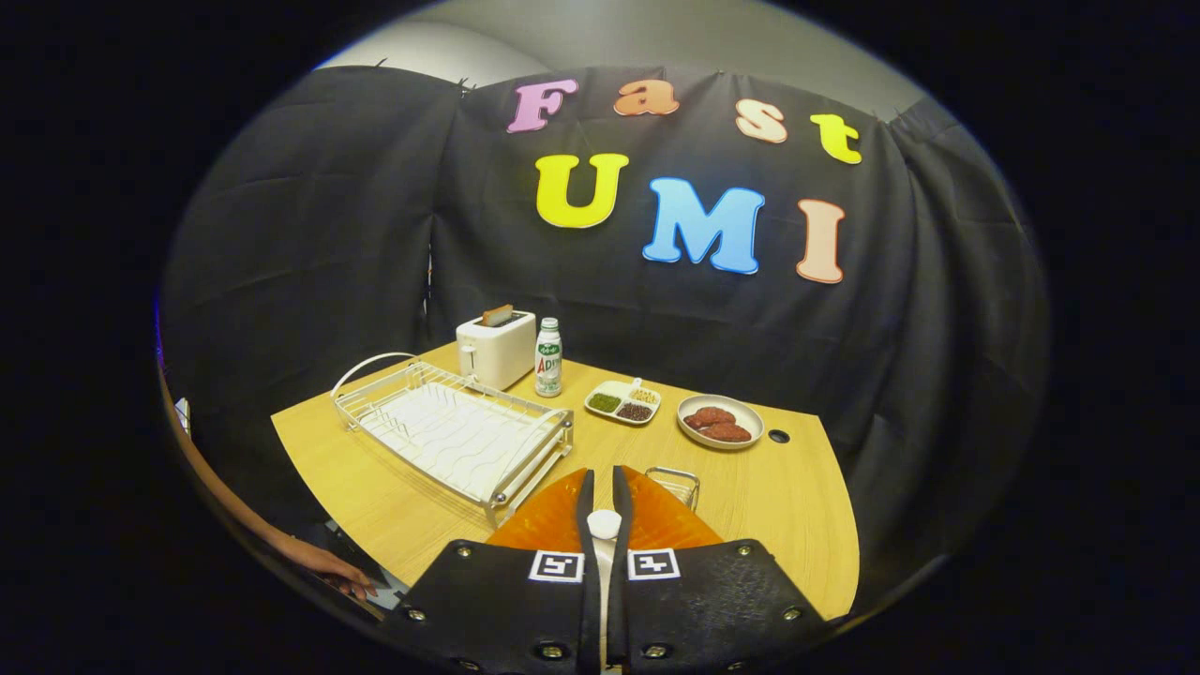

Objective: Take the plate from the dish rack, then take the spoon from the basket and place it into the plate.

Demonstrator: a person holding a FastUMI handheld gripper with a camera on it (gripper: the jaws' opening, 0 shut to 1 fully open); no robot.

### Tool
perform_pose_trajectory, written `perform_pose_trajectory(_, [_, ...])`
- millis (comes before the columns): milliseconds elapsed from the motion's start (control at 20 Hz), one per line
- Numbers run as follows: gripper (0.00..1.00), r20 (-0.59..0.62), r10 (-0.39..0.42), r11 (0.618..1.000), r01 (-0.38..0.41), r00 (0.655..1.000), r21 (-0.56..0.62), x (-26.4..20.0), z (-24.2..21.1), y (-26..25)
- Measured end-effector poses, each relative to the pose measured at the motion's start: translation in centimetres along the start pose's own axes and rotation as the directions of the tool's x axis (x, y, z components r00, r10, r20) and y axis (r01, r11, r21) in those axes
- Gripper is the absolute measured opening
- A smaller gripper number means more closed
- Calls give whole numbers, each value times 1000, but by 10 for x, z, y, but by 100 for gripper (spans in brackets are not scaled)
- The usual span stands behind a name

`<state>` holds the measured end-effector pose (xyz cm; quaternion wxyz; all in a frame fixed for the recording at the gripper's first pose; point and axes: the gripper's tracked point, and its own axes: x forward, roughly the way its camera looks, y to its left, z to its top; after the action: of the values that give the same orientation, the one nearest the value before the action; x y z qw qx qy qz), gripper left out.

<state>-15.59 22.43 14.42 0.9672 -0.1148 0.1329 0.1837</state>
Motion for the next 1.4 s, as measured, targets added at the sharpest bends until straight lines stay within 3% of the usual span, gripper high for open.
perform_pose_trajectory(300, [3,-85,64,998,-62,994,19,24,-24,20])
perform_pose_trajectory(950, [4,-232,119,993,-122,965,5,68,-66,50])
perform_pose_trajectory(1200, [14,-252,127,992,-129,959,12,78,-72,53])
perform_pose_trajectory(1400, [16,-251,116,993,-118,961,6,78,-70,50])
